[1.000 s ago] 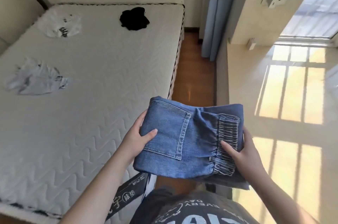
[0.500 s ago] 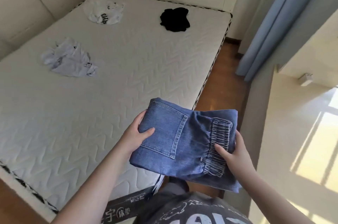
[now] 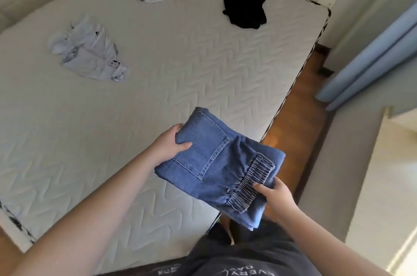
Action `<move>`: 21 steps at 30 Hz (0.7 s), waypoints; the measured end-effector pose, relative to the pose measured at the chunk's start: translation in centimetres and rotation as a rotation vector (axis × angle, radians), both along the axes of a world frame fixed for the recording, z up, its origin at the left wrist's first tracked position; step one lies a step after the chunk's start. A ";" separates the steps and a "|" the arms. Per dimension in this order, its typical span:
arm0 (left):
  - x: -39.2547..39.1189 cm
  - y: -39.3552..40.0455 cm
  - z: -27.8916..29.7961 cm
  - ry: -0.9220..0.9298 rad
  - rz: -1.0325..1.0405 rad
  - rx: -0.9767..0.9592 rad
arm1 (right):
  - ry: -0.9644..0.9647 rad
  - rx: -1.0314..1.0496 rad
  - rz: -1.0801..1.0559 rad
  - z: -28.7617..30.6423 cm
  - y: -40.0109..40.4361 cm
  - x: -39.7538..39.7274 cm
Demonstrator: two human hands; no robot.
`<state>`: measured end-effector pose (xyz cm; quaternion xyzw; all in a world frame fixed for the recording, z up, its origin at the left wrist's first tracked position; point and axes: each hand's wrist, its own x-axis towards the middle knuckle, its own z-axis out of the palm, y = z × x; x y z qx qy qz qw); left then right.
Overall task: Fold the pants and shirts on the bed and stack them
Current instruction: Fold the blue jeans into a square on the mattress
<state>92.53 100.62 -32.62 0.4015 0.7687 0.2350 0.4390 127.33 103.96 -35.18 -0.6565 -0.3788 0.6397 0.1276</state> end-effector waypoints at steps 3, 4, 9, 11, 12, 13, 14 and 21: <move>-1.8 2.5 -1.8 0.007 0.020 -0.057 | 0.023 -0.085 -0.002 -2.0 2.5 -2.1; -2.3 3.3 -2.5 0.011 0.025 -0.070 | 0.019 -0.099 0.002 -2.8 3.4 -2.7; -4.7 6.2 -6.2 0.032 0.085 -0.128 | -0.007 -0.203 0.007 -6.8 7.0 -6.2; -5.7 7.3 -7.8 0.052 0.092 -0.157 | -0.046 -0.228 0.018 -8.5 8.2 -7.6; -6.2 8.0 -8.6 0.062 0.093 -0.172 | -0.061 -0.249 0.019 -9.3 8.8 -8.2; -6.8 8.6 -9.4 0.077 0.088 -0.189 | -0.066 -0.278 0.010 -10.1 9.3 -8.8; -7.5 9.4 -10.2 0.096 0.078 -0.204 | -0.062 -0.310 -0.005 -11.0 9.8 -9.4; -10.9 13.5 -17.2 0.162 -0.039 -0.259 | -0.056 -0.468 -0.045 -18.0 11.3 -12.7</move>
